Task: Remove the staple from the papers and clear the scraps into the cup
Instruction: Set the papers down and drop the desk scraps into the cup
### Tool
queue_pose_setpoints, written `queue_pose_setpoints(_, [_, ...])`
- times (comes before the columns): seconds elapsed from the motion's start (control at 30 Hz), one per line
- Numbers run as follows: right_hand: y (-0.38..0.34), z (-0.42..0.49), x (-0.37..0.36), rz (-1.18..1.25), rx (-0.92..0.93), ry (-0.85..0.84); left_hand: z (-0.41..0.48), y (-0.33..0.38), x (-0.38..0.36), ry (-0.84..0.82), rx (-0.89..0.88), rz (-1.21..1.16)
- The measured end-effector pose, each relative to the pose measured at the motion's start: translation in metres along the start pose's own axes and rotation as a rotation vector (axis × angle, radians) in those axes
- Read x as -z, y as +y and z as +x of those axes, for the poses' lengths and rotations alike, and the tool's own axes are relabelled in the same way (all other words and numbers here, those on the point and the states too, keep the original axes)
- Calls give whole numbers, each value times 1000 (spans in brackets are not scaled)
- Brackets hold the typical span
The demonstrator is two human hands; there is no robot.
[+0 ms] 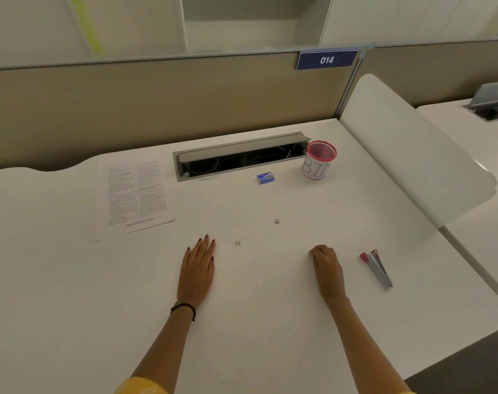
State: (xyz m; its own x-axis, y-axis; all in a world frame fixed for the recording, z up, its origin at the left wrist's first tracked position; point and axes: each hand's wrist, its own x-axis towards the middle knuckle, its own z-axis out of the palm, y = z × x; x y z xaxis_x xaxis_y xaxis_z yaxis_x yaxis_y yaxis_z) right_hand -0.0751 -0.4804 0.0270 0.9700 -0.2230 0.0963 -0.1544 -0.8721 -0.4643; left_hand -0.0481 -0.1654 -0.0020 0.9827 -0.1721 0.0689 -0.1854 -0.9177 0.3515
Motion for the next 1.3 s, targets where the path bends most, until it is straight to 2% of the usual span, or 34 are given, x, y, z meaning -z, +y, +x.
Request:
queue_pose_setpoints(0.13, [-26, 24, -2, 129, 34, 25, 3, -1, 1, 9, 1, -6])
queue_pose_setpoints(0.3, [-56, 63, -13, 149, 146, -26, 16, -6, 2, 25, -1, -23])
queue_pose_setpoints(0.5, [-65, 96, -28, 45, 196, -118, 32, -13, 2, 19, -19, -1])
queue_pose_setpoints(0.7, [-63, 100, -34, -137, 391, -169, 46, -17, 3, 16, -28, 7])
queue_pose_setpoints(1.03, [-60, 90, -38, -60, 522, -153, 56, -20, 0, 19, -28, 4])
queue_pose_setpoints(1.3, [-64, 76, -40, -163, 651, -166, 55, -20, 1, 22, -24, -5])
